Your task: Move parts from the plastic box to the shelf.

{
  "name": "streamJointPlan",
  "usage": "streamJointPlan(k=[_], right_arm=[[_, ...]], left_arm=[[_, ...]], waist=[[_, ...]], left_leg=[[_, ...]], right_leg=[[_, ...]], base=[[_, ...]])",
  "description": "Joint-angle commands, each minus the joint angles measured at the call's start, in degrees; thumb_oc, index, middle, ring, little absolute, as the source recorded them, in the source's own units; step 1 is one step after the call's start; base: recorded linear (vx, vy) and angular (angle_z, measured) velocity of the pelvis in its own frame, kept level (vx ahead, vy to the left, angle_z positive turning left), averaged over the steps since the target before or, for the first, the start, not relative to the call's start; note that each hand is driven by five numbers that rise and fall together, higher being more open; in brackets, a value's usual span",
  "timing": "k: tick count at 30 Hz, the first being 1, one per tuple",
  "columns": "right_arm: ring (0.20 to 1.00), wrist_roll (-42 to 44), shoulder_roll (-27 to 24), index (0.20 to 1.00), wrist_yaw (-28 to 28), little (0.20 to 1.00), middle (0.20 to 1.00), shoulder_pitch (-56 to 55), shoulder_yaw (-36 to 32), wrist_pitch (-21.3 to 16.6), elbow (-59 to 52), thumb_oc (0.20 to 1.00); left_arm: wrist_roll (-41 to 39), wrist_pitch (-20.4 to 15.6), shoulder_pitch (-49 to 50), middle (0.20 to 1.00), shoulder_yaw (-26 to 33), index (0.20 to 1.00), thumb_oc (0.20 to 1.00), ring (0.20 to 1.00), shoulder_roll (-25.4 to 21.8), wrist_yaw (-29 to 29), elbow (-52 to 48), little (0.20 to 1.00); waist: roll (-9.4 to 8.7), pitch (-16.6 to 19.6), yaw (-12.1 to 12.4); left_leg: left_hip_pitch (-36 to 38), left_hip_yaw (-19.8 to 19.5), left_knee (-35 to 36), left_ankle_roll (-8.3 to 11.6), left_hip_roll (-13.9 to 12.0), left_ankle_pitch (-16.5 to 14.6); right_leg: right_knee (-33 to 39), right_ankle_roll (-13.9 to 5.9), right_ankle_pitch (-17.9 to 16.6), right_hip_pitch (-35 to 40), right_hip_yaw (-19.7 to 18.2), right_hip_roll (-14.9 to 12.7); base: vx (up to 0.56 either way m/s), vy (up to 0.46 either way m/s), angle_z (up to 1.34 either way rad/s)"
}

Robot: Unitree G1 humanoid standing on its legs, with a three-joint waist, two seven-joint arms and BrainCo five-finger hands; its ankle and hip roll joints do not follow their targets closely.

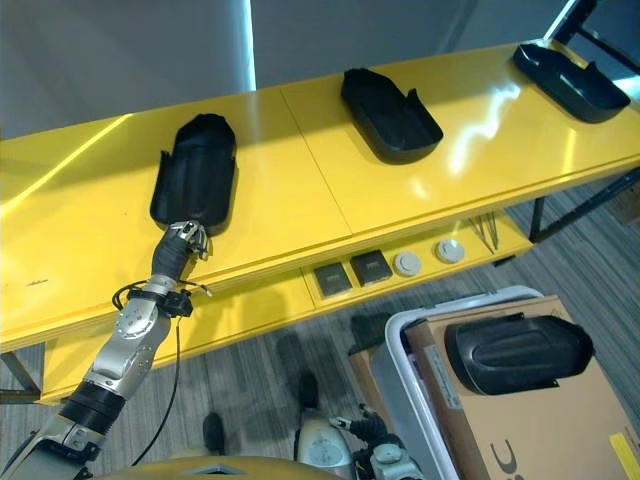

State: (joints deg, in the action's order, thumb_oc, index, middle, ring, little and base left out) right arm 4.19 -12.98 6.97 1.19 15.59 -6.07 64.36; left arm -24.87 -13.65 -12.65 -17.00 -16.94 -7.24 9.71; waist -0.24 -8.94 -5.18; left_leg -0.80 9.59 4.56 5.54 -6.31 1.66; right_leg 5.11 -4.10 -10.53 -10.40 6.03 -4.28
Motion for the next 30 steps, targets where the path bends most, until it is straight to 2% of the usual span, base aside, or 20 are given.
streamJointPlan(k=[1,11,14,16,17,18,19,25,30], right_arm=[[1.000,-0.95,1.23,1.000,1.95,1.000,1.000,1.70,3.61,-0.66,0.22,1.000],[1.000,-0.22,1.78,1.000,2.36,1.000,1.000,1.23,2.71,-0.66,1.63,1.000],[1.000,-0.45,1.77,1.000,2.29,1.000,1.000,1.26,2.34,-0.55,1.97,1.000],[1.000,-0.63,2.02,1.000,1.95,1.000,1.000,1.30,1.80,-0.55,2.80,1.000],[1.000,-0.73,2.07,1.000,1.83,1.000,1.000,1.32,1.66,-0.57,3.16,1.000],[1.000,-0.78,2.12,1.000,1.76,1.000,1.000,1.23,1.47,-0.54,3.48,1.000],[1.000,-0.79,2.14,1.000,1.76,1.000,1.000,1.17,1.49,-0.55,3.48,1.000],[1.000,0.03,2.53,1.000,2.01,1.000,1.000,1.36,0.46,-0.55,4.16,1.000],[1.000,2.46,2.95,1.000,2.69,1.000,1.000,0.56,-1.15,-0.48,3.51,1.000]], left_arm=[[2.77,-2.95,-5.43,0.200,0.34,0.200,0.200,0.200,-1.89,-1.90,0.48,0.200],[3.70,-3.28,-4.86,0.200,0.20,0.200,0.200,0.200,-1.96,-1.33,-3.23,0.200],[4.01,-3.51,-1.40,0.200,0.29,0.200,0.200,0.200,-2.52,0.37,-6.36,0.200],[7.07,-4.13,2.59,0.200,0.08,0.200,0.200,0.200,-3.96,1.39,-9.71,0.200],[8.77,-4.44,3.64,0.297,-0.13,0.297,0.297,0.297,-4.68,1.50,-11.05,0.297],[9.14,-4.58,5.10,0.931,-0.42,0.931,0.931,0.931,-4.98,1.84,-12.23,0.931],[9.15,-4.52,5.23,1.000,-0.40,1.000,1.000,1.000,-5.02,1.84,-12.34,1.000],[10.91,-5.76,9.76,1.000,-2.47,1.000,1.000,1.000,-6.93,2.27,-18.85,1.000],[13.23,-5.60,7.68,1.000,-5.26,1.000,1.000,1.000,-7.23,1.02,-17.94,1.000]], waist=[[-1.62,-2.15,-0.33],[-1.48,-1.68,0.20],[-1.13,-0.69,0.77],[-1.00,0.91,1.56],[-0.98,1.51,1.86],[-1.06,1.98,2.12],[-1.08,1.95,2.07],[-2.23,4.42,2.98],[-3.07,3.24,2.04]], left_leg=[[-3.11,-0.54,0.44,-0.82,-0.67,2.13],[-1.15,-0.23,0.44,-0.54,-1.22,1.59],[0.51,-0.48,0.44,-0.64,-0.98,0.98],[2.31,-0.90,0.44,-0.81,-0.68,0.16],[2.83,-0.98,0.44,-0.90,-0.58,-0.12],[3.41,-1.22,0.44,-1.04,-0.38,-0.40],[3.51,-1.26,0.44,-1.04,-0.37,-0.42],[6.63,-3.06,0.44,-2.49,1.47,-2.20],[8.19,-2.59,0.44,-4.87,3.96,-3.44]], right_leg=[[-0.11,-3.29,1.59,1.76,-0.76,-2.16],[-0.11,-3.14,2.65,3.86,-0.43,-1.87],[-0.11,-3.02,3.28,5.92,0.04,-2.09],[-0.11,-3.06,3.97,8.29,0.82,-2.50],[-0.11,-3.11,4.21,8.94,1.06,-2.67],[-0.11,-3.08,4.44,9.74,1.31,-2.75],[-0.11,-3.09,4.48,9.86,1.35,-2.77],[-0.58,-3.85,4.93,13.54,2.20,-4.11],[-7.04,-5.45,5.10,11.29,0.27,-6.41]], base=[[-0.04,-0.031,-0.07],[0.03,-0.016,-0.03],[0.04,0.020,0.05],[0.06,0.034,0.15],[0.03,0.036,0.20],[0.02,0.026,0.18],[0.02,0.043,0.14],[0.00,0.087,0.19],[-0.06,0.162,0.00]])
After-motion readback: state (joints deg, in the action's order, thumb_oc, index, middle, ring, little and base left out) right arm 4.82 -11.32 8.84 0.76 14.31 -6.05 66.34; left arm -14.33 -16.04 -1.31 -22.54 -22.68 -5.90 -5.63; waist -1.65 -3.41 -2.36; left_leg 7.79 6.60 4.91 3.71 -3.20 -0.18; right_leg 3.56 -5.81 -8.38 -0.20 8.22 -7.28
